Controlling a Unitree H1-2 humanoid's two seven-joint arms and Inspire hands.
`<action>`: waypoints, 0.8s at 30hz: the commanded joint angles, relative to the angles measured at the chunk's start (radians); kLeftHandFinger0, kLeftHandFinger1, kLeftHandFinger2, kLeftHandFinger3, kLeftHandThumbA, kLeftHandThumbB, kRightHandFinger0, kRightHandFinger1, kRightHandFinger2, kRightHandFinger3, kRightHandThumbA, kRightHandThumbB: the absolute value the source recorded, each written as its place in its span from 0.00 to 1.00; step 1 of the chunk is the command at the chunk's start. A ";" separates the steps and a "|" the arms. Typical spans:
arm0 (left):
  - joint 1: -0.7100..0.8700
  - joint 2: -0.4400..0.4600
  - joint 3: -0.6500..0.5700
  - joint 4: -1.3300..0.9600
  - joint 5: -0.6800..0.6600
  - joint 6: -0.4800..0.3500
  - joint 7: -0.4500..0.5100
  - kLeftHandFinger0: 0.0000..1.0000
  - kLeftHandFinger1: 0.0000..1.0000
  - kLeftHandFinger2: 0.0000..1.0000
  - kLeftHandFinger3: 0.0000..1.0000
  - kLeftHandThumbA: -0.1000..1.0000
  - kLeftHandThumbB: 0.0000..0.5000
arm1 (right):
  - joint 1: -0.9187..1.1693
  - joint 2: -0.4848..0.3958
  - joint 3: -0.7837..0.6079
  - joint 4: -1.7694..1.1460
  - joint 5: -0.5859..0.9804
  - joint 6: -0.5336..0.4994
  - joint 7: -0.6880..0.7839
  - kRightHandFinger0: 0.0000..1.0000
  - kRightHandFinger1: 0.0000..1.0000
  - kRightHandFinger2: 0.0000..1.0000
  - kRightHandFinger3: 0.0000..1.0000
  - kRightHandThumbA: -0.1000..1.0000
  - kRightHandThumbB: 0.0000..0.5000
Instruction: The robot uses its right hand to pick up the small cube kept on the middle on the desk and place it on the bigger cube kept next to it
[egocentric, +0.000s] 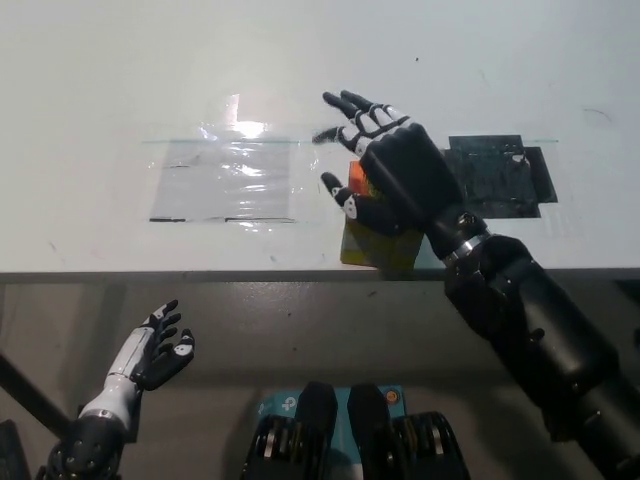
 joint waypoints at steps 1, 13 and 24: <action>-0.030 0.019 0.002 -0.009 0.003 -0.018 0.007 1.00 1.00 1.00 1.00 0.38 0.35 | -0.032 -0.007 0.004 -0.043 -0.047 0.062 0.047 0.85 1.00 1.00 1.00 0.70 0.22; -0.021 0.012 0.006 -0.015 -0.005 -0.023 0.010 1.00 1.00 1.00 1.00 0.36 0.33 | -0.025 -0.037 0.009 -0.065 -0.081 0.093 0.076 0.97 1.00 1.00 1.00 0.72 0.20; -0.010 0.009 0.006 -0.028 0.001 0.001 0.014 1.00 1.00 1.00 1.00 0.38 0.35 | 0.019 -0.009 -0.012 -0.206 0.010 0.069 0.145 0.87 1.00 1.00 1.00 0.72 0.21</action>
